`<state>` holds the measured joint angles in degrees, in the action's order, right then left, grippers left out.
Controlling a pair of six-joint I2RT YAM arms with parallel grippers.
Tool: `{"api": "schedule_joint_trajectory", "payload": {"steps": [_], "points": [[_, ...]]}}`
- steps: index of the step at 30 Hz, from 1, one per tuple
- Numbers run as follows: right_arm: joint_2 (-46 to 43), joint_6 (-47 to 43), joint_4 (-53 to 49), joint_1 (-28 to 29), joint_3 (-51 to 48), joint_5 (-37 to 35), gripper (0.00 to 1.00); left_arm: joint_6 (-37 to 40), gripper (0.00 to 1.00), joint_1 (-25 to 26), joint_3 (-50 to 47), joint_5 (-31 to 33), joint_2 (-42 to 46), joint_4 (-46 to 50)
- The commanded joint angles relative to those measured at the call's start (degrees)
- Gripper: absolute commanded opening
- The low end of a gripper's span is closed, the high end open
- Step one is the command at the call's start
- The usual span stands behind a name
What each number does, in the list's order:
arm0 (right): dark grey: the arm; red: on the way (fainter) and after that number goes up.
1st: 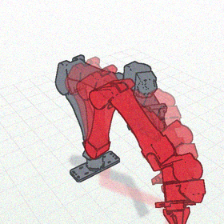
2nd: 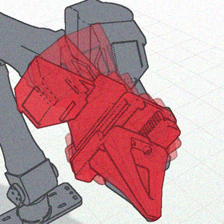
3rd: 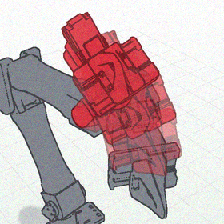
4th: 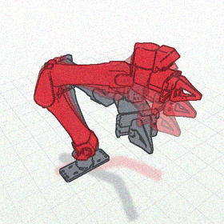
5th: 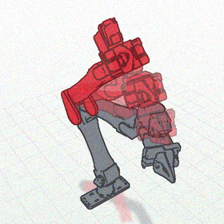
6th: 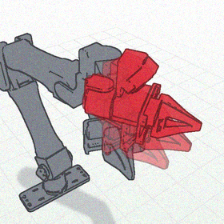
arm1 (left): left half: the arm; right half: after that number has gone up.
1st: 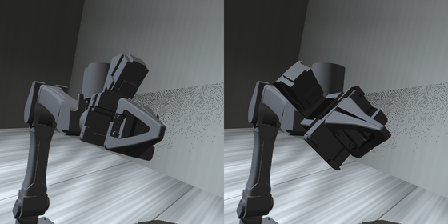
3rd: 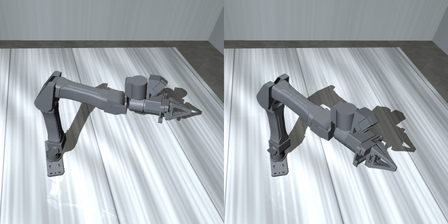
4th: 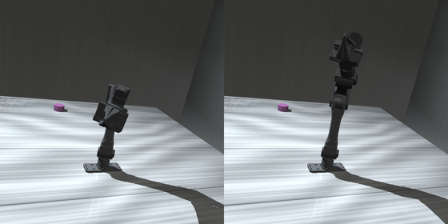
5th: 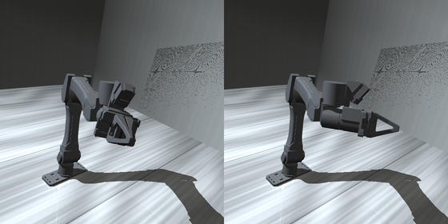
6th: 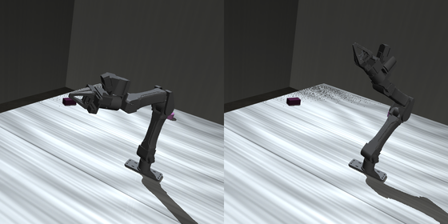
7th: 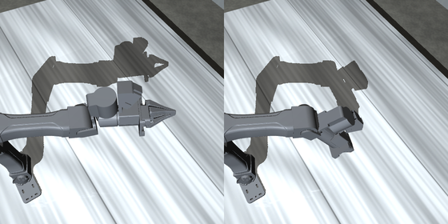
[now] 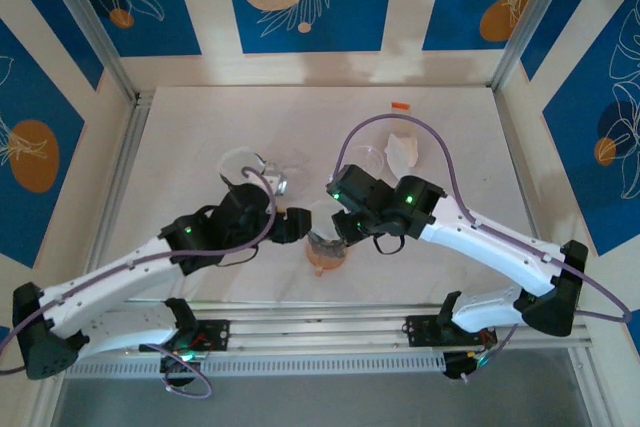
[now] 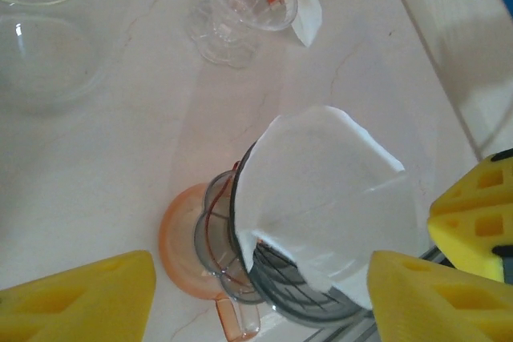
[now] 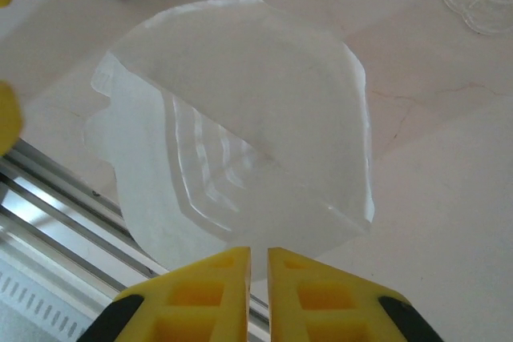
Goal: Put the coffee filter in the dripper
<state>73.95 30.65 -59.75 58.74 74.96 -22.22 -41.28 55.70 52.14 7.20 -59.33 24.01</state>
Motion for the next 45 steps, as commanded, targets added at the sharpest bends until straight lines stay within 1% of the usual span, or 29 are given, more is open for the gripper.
{"api": "schedule_joint_trajectory", "payload": {"steps": [1, 5, 9, 10, 17, 20, 26, 28, 30, 35, 37, 42, 43, 45], "points": [[-1.5, 1.3, 2.2, 0.4, -1.7, -0.8, 0.15, 3.4, 0.66, -0.4, 3.0, -0.4, -3.1, 0.8], [-1.6, 1.4, 2.8, 0.6, -2.9, -0.8, 0.13, 3.8, 0.64, -0.5, 4.1, 0.9, -5.4, 2.5], [-1.6, 1.4, 3.2, 0.7, -3.7, -0.9, 0.12, 3.9, 0.55, -0.5, 2.9, -0.4, -5.8, 2.5], [-1.6, 1.5, 3.3, 0.7, -3.9, -0.8, 0.11, 3.8, 0.54, -0.5, 2.6, -0.8, -5.9, 2.4], [-1.9, 2.0, 3.7, 0.6, -5.1, -0.9, 0.11, 3.1, 0.51, -0.5, 0.2, -3.9, -6.5, 0.3], [-1.8, 1.9, 3.8, 0.6, -5.0, -0.8, 0.11, 3.1, 0.47, -0.5, 0.0, -4.2, -7.2, 0.4], [-1.3, 1.9, 3.7, 0.6, -4.8, -0.9, 0.11, 2.6, 0.44, -0.6, -0.8, -4.7, -8.0, 0.0], [-1.4, 1.8, 3.3, 0.7, -4.4, -1.3, 0.11, 2.5, 0.45, -0.5, -0.9, -4.5, -7.8, 0.2], [-1.8, 1.7, 3.1, 0.7, -3.6, -1.8, 0.11, 2.4, 0.48, -0.5, -0.8, -4.0, -7.3, 0.8], [-1.9, 1.4, 2.8, 0.7, -2.6, -1.9, 0.12, 2.2, 0.64, -0.6, 0.0, -3.2, -5.1, 1.4], [-1.6, 1.7, 2.9, 0.7, -3.0, -1.6, 0.12, 2.0, 0.68, -1.0, 0.1, -3.5, -4.2, 0.9], [-1.4, 2.2, 3.5, 0.8, -4.1, -1.2, 0.12, 2.1, 0.72, -2.0, 0.0, -4.8, -4.0, -0.4], [-1.4, 2.3, 3.6, 0.8, -4.1, -1.1, 0.12, 2.2, 0.70, -2.1, 0.1, -4.8, -4.4, -0.2], [-1.4, 2.3, 3.6, 0.8, -4.1, -1.0, 0.12, 2.2, 0.62, -2.4, 0.1, -4.5, -5.4, 0.5]]}}
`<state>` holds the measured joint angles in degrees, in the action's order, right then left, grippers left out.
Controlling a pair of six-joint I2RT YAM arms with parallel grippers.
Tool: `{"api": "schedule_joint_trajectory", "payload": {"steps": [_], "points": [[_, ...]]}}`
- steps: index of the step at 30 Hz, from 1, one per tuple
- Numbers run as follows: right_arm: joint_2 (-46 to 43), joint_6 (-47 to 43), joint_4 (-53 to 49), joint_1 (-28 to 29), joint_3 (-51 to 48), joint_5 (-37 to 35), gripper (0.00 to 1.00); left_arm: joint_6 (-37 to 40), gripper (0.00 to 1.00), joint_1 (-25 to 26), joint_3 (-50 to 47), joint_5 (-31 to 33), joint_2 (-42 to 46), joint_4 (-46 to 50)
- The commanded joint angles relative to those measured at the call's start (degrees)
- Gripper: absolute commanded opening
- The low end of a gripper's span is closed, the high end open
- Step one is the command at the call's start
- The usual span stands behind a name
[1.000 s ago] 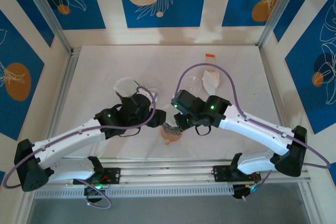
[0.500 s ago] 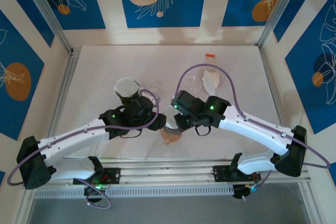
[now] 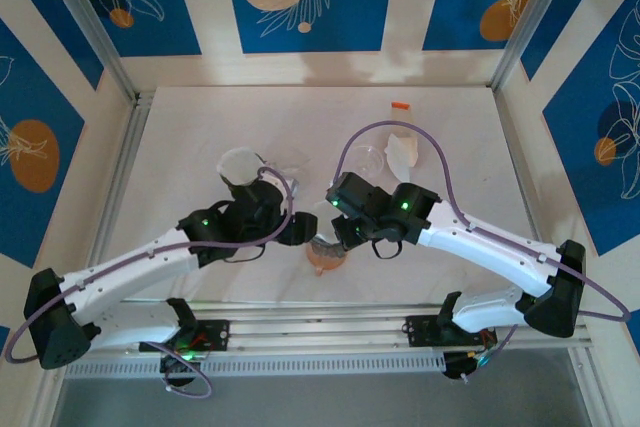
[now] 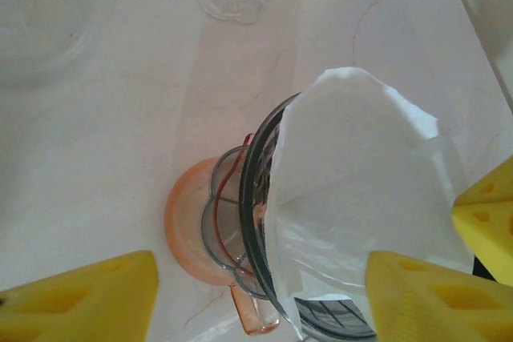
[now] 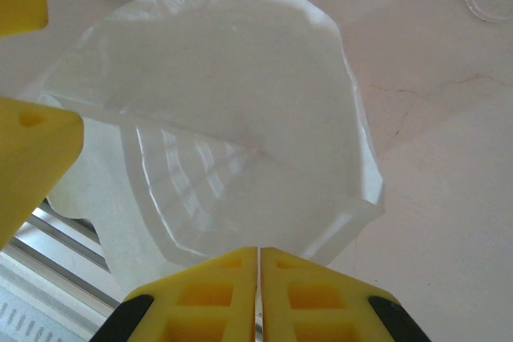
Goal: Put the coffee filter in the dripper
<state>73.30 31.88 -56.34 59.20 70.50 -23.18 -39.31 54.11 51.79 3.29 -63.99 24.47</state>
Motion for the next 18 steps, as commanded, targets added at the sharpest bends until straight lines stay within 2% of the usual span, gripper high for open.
{"api": "schedule_joint_trajectory", "payload": {"steps": [1, 4, 8, 10, 14, 18], "points": [[-0.6, 1.1, 0.2, 0.4, 0.3, 0.1, 0.12, 0.0, 0.58, -1.0, 0.4, -0.4, -1.2, 0.5], [-0.5, 1.3, -0.1, 0.5, 0.3, 0.1, 0.12, -0.7, 0.50, -1.5, -0.8, -0.7, -1.1, 0.7], [-0.7, 0.9, -0.9, 0.4, 1.5, -0.5, 0.13, -1.1, 0.50, -1.6, -2.1, -1.9, 0.0, -0.4], [-1.2, 0.8, -1.5, 0.4, 3.3, -1.9, 0.21, -1.2, 0.52, -1.6, -2.2, -2.2, 0.1, -0.5], [-2.0, -0.5, -1.4, -0.5, 6.1, -3.7, 0.45, -1.5, 0.58, -1.6, -2.4, -2.7, 0.4, -0.9], [0.3, -2.0, 0.5, -1.4, 6.6, -0.2, 0.46, -1.9, 0.63, -1.6, -2.8, -2.8, 1.0, -1.7]]}}
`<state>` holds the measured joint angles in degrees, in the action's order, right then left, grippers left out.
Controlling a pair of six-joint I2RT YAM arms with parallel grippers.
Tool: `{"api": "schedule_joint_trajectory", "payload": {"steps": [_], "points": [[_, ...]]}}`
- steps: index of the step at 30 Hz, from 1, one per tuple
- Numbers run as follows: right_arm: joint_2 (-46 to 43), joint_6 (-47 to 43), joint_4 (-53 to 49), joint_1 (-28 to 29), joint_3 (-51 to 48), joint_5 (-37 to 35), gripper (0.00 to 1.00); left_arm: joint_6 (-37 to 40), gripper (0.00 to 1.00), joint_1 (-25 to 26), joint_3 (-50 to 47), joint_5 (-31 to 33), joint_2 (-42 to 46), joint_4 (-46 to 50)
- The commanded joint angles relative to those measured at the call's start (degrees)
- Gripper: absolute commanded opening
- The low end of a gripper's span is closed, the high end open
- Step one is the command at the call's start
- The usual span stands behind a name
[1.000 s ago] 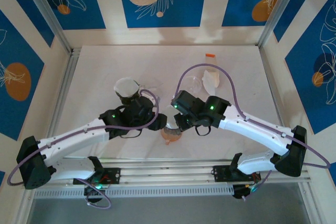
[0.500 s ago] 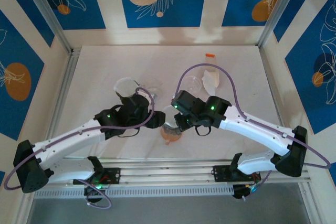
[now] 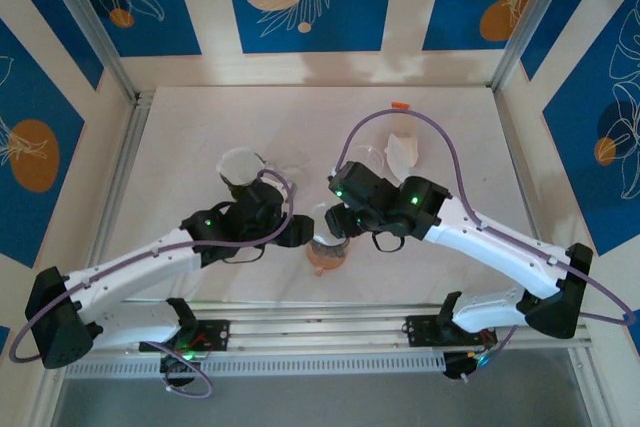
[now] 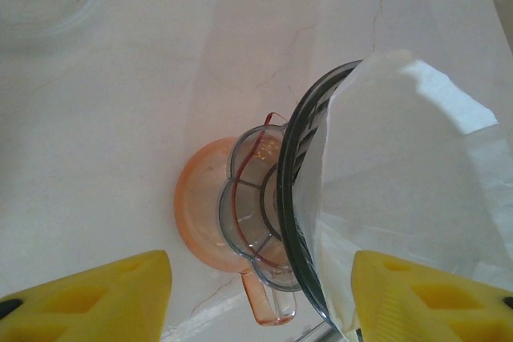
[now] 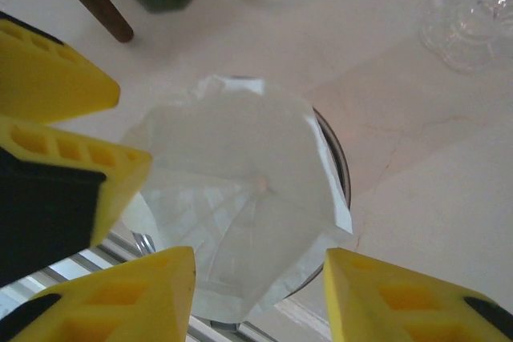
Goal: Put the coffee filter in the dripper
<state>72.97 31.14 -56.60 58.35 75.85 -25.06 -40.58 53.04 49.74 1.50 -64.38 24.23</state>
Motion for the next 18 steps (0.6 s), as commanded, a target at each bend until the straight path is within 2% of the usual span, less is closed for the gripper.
{"api": "schedule_joint_trajectory", "payload": {"steps": [1, 4, 8, 14, 18], "points": [[1.9, -1.5, 0.9, -0.5, 1.5, 2.2, 0.45, -0.7, 0.64, -0.6, -0.8, -1.1, 1.5, -1.6], [4.9, -1.9, 1.8, -0.8, 2.3, 3.7, 0.39, -1.0, 0.65, -0.6, -1.2, -1.3, 1.6, -2.1], [7.5, -2.0, 2.3, -1.7, 2.7, 4.5, 0.36, -1.6, 0.66, -0.6, -1.6, -0.9, 2.3, -1.7], [7.9, -2.1, 4.4, -1.0, 0.7, 7.5, 0.19, -2.5, 0.67, -2.1, -2.8, 1.5, 6.4, 0.8], [7.6, -2.2, 5.9, -0.3, -0.9, 9.9, 0.15, -2.9, 0.68, -3.3, -3.7, 0.1, 7.3, -0.2]]}}
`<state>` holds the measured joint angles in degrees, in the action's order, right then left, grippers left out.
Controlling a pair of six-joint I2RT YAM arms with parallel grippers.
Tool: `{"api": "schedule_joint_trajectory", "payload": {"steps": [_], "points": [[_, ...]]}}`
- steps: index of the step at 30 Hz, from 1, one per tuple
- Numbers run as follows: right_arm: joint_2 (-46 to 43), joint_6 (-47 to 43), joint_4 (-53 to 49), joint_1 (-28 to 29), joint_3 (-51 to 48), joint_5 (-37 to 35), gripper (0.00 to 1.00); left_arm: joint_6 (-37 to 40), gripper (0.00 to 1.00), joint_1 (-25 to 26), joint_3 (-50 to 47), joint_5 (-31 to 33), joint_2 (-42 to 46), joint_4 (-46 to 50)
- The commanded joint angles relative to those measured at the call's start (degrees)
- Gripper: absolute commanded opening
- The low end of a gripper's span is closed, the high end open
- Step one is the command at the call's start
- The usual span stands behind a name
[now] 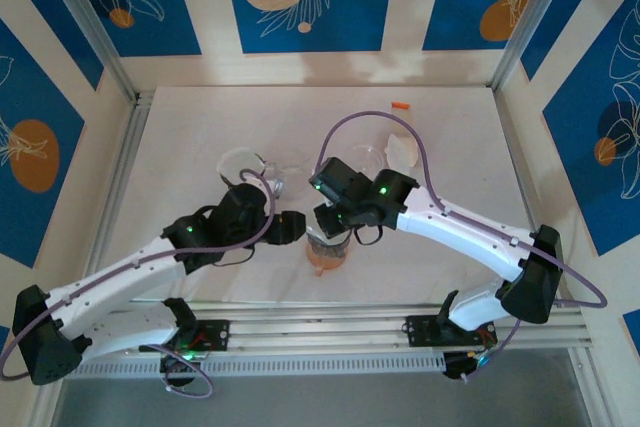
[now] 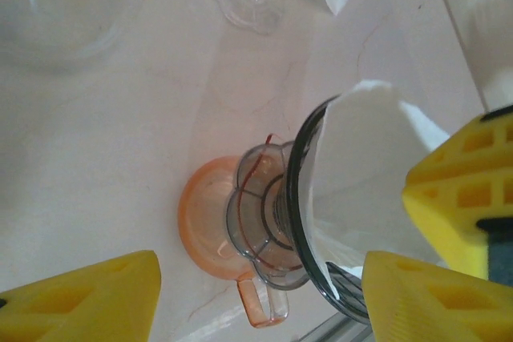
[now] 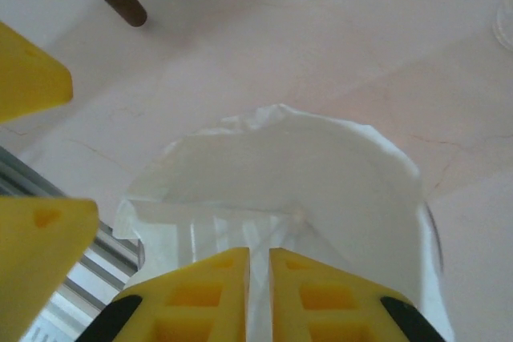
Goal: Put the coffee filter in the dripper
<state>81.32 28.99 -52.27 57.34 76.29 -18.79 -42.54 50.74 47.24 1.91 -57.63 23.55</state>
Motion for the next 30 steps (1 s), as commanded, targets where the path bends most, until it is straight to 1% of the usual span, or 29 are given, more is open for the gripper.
{"api": "schedule_joint_trajectory", "payload": {"steps": [1, 6, 14, 19, 26, 28, 30], "points": [[-0.7, -0.1, 1.6, 0.8, -1.4, 4.4, 0.14, -1.0, 0.68, -1.0, -1.3, -0.7, 0.4, 0.3], [-0.7, 0.1, 2.1, 1.7, -2.4, 5.9, 0.10, -1.3, 0.71, -1.2, -1.7, -2.0, -0.4, -1.2], [-1.2, 0.8, 4.3, 2.4, -4.4, 9.5, 0.07, -1.7, 0.73, -1.3, -2.1, -2.9, -1.3, -2.5], [-1.9, 1.0, 4.9, 2.4, -5.0, 9.3, 0.07, -2.1, 0.77, -1.3, -2.4, -4.2, -1.9, -3.8], [-2.6, 0.8, 5.3, 2.3, -5.1, 9.5, 0.07, -2.3, 0.75, -1.3, -3.4, -5.9, -2.8, -4.7], [-2.7, 1.0, 5.7, 2.4, -5.4, 9.7, 0.07, -2.5, 0.78, -1.3, -3.8, -6.0, -2.5, -4.8], [-2.8, 1.1, 6.0, 2.3, -5.5, 9.6, 0.07, -2.6, 0.79, -1.3, -4.0, -5.9, -2.1, -4.9]]}}
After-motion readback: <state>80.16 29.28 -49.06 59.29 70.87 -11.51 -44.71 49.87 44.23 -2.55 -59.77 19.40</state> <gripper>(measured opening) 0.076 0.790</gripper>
